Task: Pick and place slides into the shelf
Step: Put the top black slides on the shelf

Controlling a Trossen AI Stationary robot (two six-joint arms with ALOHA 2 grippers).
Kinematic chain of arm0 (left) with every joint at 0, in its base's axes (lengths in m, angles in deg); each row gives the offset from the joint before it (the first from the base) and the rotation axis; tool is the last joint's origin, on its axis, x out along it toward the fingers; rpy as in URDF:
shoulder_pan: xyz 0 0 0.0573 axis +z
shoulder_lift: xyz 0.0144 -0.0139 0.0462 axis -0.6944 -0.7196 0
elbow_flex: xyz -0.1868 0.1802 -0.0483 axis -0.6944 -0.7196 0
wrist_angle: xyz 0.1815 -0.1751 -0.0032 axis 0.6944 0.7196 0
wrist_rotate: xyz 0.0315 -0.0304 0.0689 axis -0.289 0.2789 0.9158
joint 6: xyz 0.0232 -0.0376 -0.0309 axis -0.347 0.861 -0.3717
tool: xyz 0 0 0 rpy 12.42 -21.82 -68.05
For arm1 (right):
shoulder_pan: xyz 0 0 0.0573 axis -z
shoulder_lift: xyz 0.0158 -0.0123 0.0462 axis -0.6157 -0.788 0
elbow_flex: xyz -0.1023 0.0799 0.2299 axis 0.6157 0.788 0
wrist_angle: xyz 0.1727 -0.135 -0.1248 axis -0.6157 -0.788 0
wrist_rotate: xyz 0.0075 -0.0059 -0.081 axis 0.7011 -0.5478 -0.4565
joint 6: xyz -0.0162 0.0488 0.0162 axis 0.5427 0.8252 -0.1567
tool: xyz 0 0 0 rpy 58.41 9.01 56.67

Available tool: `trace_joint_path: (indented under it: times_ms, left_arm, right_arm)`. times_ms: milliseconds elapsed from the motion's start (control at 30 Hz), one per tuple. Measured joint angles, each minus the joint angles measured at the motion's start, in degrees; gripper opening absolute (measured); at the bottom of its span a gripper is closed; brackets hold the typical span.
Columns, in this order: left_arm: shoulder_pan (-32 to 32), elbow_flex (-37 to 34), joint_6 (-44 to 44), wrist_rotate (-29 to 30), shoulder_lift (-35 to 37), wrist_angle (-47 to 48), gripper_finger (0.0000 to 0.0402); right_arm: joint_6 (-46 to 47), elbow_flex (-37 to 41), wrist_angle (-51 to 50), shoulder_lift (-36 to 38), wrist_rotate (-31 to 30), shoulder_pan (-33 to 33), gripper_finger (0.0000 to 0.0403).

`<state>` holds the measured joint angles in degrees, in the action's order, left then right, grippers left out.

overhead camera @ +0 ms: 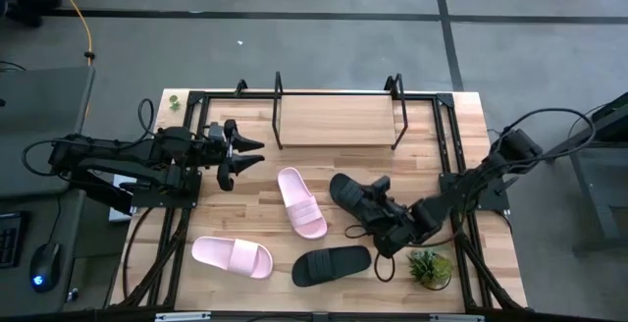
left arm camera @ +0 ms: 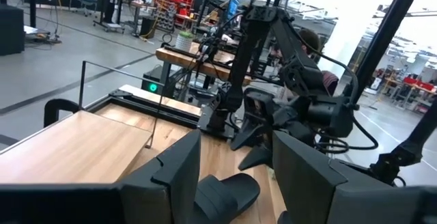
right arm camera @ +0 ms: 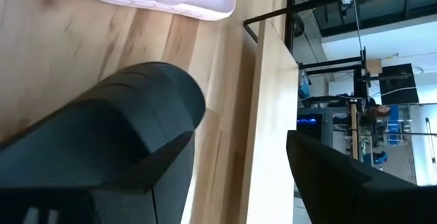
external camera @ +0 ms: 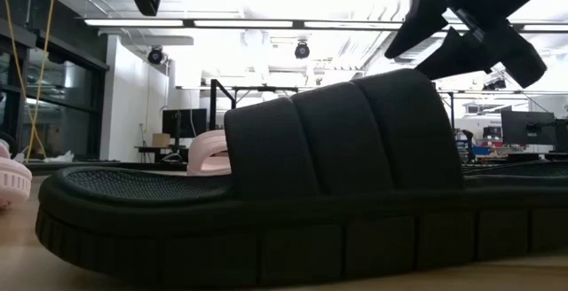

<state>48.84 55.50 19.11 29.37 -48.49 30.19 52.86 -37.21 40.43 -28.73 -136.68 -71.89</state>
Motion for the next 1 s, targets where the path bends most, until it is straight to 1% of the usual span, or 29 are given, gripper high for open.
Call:
trace_joint_path:
  times_ms: [67, 200, 467, 633, 867, 1000]
  left_arm:
    - [0.0, 0.0, 0.0, 0.02, 0.05, -0.06, 0.0168]
    - [0.0, 0.0, -0.01, 0.02, 0.47, -0.24, 0.0168]
    - [0.0, 0.0, 0.02, 0.02, 0.82, -0.04, 0.0168]
    - [0.0, 0.0, 0.0, 0.02, 0.82, -0.04, 0.0168]
    - [0.0, 0.0, -0.86, 0.02, 0.82, -0.04, 0.0168]
    - [0.0, 0.0, -0.85, 0.02, 0.82, -0.04, 0.0168]
  right_arm:
    - [1.01, 0.0, -0.34, -0.38, 0.27, -0.04, 0.0224]
    - [2.7, 0.0, -0.67, -0.5, 2.74, 0.03, 0.0224]
    - [7.47, 1.24, -4.19, -0.5, 4.86, 0.13, 0.0224]
    - [7.6, 4.08, -3.02, -0.49, 5.27, 0.13, 0.0224]
    - [7.8, 4.63, -2.53, -0.48, 5.3, 0.89, 0.0224]
    - [7.83, 4.63, -1.99, -0.48, 7.35, 2.34, 0.0224]
